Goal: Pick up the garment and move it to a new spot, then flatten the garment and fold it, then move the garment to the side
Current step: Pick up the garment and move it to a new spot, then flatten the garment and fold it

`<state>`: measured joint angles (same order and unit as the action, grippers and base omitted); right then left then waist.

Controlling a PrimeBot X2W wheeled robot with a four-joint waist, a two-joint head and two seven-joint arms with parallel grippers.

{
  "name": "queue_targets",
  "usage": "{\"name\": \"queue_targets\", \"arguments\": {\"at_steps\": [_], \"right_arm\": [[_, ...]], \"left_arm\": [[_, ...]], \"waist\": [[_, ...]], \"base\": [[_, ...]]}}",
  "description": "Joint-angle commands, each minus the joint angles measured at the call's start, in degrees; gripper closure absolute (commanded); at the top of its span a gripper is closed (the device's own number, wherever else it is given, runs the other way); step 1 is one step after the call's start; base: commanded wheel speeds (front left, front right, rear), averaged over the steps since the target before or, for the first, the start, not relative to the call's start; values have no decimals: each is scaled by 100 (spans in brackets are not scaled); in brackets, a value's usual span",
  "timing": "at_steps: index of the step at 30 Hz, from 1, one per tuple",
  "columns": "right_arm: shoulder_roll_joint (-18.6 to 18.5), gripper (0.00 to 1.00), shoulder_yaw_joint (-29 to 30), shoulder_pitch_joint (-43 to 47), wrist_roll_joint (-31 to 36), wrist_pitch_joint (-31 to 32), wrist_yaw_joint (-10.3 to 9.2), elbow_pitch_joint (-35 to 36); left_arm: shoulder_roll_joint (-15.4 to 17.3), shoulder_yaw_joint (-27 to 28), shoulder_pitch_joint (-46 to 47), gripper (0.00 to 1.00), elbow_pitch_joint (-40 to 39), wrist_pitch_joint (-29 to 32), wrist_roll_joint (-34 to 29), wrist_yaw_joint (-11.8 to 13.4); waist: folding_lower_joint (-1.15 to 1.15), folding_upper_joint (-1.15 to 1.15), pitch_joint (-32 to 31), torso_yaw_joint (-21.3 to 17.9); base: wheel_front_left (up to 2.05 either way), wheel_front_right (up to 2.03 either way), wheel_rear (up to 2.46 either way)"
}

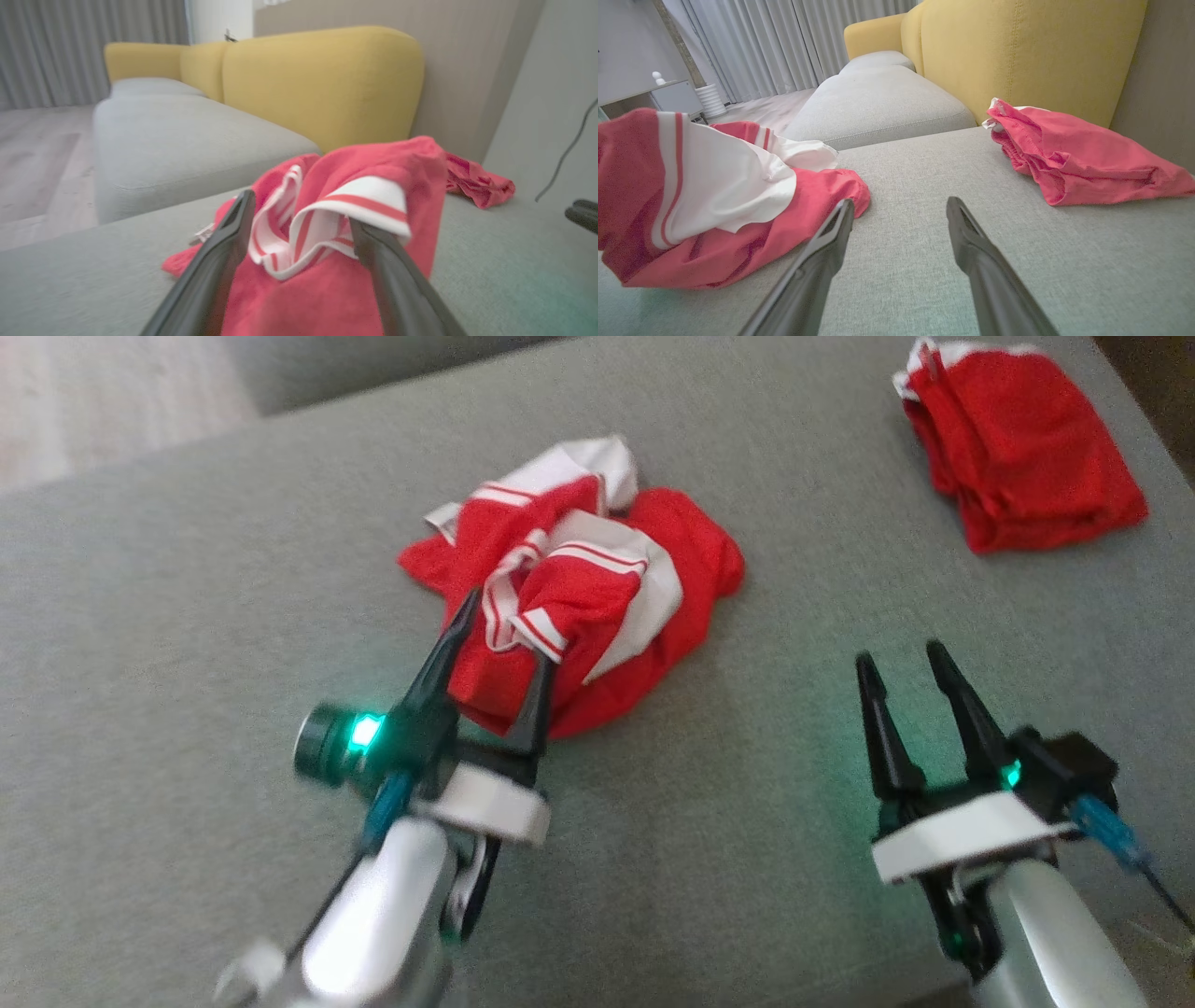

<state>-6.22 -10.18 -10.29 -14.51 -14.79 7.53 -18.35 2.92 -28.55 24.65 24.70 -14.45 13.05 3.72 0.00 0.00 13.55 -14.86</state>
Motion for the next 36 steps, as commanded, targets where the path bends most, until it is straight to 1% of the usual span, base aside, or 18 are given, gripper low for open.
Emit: {"name": "queue_targets", "arguments": {"at_steps": [1,8,11,14,18,22,28,36], "right_arm": [[-103,0,-12,124,51,-21,-4,111],[-134,0,266,597,161,-21,-4,35],[-117,0,360,814,195,-21,-4,87],[-97,0,382,976,186,-21,-4,158],[-84,0,334,1125,123,-21,-4,260],[-88,0,273,1180,116,-21,-4,277],[-104,0,166,1198,86,-21,-4,275],[-218,0,-54,1137,15,-21,-4,248]], "left_arm": [[4,299,-375,0,-443,-52,-4,109],[-1,1133,-2024,0,-1868,-53,-43,348],[-2,1400,-2561,0,-2348,-54,-111,455],[-3,1553,-2974,0,-2704,-54,-133,535],[-3,1611,-3357,0,-2787,-54,-219,626],[-3,1574,-3489,0,-2768,-54,-392,678],[-3,1608,-3518,0,-2726,-54,-468,800],[-4,1616,-3509,0,-2675,-54,-514,842]], "waist": [[0,0,-421,345],[0,0,-1136,865],[0,0,-1289,1045],[0,0,-1385,1162],[0,0,-1448,1239],[0,0,-1477,1261],[0,0,-1495,1288],[0,0,-1464,1314]], "base": [[0,0,0],[0,0,0],[0,0,0],[0,0,0],[0,0,0],[0,0,0],[0,0,0],[0,0,0]]}}
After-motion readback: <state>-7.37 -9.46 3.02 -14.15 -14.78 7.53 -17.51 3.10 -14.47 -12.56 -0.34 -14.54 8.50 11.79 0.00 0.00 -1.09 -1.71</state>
